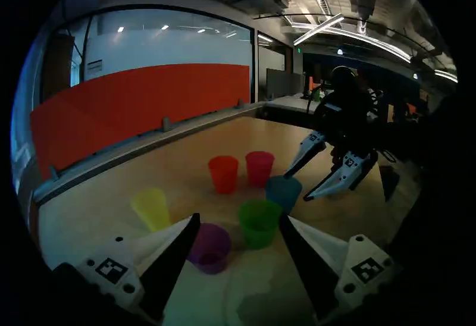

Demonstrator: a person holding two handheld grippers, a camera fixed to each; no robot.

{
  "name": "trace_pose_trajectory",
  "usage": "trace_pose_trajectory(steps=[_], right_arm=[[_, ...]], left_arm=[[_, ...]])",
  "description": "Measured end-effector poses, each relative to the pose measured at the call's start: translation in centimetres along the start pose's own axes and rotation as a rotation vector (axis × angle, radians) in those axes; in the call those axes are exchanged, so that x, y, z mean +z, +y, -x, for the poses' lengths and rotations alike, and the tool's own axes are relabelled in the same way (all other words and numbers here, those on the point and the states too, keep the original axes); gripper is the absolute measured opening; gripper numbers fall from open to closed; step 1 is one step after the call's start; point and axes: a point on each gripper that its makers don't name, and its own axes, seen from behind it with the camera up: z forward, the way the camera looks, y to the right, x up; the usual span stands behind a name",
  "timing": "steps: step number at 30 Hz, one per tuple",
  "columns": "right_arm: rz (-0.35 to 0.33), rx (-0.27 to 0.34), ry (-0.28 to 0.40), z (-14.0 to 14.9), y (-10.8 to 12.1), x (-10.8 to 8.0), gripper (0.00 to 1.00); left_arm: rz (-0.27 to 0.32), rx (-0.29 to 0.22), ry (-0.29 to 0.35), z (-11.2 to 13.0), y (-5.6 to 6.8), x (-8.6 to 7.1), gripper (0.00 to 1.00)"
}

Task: Pour water

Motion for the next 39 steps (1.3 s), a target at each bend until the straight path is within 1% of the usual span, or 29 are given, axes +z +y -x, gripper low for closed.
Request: trace_pose_trajectory(steps=[4,8,11,15,18,25,28,32,39], right_arm=[[0.033,0.009,0.020,-0.2,0.3,-1.2,1.00],[0.068,0.024,0.052,-0.8,0.7,-2.3,1.00],[0.093,0.036,0.084,-1.4,1.0,-2.8,1.00],[0.118,0.061,0.123,-2.3,1.1,-3.5,1.00],[0.145,0.077,0.159,-3.0,1.3,-3.9,1.00],[0.213,0.117,0.239,-4.4,2.0,-4.9,1.00],[0.250,0.128,0.275,-5.1,2.7,-5.4,1.00],[0.313,0.138,0.320,-6.0,3.8,-6.0,1.00],[0.425,0.161,0.392,-7.2,6.0,-6.9,1.00]], left_arm=[[-0.047,-0.028,0.019,0.1,-1.4,-1.0,0.98],[-0.107,-0.058,0.033,0.2,-2.9,-1.9,0.98],[-0.142,-0.058,0.053,0.2,-3.3,-2.6,0.98],[-0.168,-0.052,0.069,0.3,-3.2,-3.4,0.98],[-0.193,-0.052,0.082,0.3,-3.5,-4.0,0.98],[-0.279,-0.069,0.102,0.7,-5.3,-5.2,0.98],[-0.316,-0.076,0.122,0.6,-6.0,-5.7,0.98],[-0.373,-0.080,0.151,0.5,-7.0,-6.4,0.98],[-0.496,-0.064,0.196,0.7,-8.7,-7.9,0.98]])
